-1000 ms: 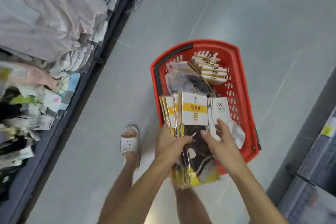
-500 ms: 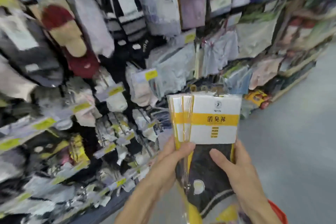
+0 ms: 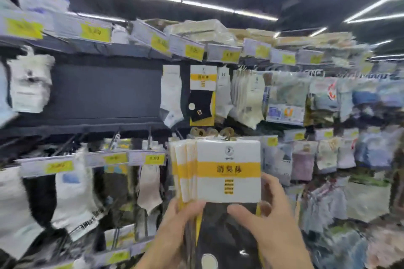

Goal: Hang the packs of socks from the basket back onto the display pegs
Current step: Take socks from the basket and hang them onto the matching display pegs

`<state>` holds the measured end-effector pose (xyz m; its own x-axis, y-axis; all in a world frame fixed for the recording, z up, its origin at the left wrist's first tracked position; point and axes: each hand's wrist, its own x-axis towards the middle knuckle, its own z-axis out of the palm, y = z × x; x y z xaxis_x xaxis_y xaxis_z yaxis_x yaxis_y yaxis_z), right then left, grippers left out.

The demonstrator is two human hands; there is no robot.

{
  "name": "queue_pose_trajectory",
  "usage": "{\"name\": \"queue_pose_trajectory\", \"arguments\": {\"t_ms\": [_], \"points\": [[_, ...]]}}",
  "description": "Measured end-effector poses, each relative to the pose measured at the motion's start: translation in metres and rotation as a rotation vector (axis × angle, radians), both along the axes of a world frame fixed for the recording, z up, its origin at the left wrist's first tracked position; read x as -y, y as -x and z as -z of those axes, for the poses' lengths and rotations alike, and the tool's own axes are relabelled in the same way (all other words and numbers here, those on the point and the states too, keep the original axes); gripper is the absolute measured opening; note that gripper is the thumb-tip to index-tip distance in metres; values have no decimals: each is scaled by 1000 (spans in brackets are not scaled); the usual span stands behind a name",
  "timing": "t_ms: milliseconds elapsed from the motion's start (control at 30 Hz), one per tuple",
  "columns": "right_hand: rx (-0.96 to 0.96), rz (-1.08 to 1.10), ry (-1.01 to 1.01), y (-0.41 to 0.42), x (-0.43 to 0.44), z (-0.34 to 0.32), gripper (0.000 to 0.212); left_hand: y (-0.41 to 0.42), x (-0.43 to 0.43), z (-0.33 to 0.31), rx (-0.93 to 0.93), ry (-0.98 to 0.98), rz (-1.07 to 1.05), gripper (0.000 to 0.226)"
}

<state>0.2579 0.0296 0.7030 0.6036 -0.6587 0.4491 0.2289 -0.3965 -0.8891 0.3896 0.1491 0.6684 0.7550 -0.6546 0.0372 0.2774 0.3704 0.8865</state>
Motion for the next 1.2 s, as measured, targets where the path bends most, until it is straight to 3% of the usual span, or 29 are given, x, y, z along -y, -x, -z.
{"name": "queue_pose_trajectory", "arguments": {"t_ms": [67, 133, 267, 467, 633, 733, 900, 1033, 1200], "points": [[32, 18, 17, -10, 0, -8, 60, -6, -2, -3, 7, 19, -22, 76], [29, 10, 21, -19, 4, -12, 49, -11, -3, -5, 34, 11, -57, 87], [45, -65, -62, -31, 26, -16, 40, -20, 0, -12, 70, -32, -38, 89], [41, -242, -70, -54, 67, -30, 44, -38, 25, -36, 206, 17, -26, 65], [90, -373, -79, -81, 103, -53, 47, -53, 60, -68, 357, 41, -135, 43], [156, -442, -172, -97, 132, -66, 55, -68, 77, -78, 359, 19, -221, 51], [253, -429, -344, -132, 187, -96, 37, -93, 84, -85, 293, 37, -259, 39], [154, -388, -302, -172, 225, -124, 30, -109, 78, -88, 317, 4, -266, 43], [90, -312, -95, -230, 241, -149, 28, -129, 81, -93, 310, 33, -211, 45]]}}
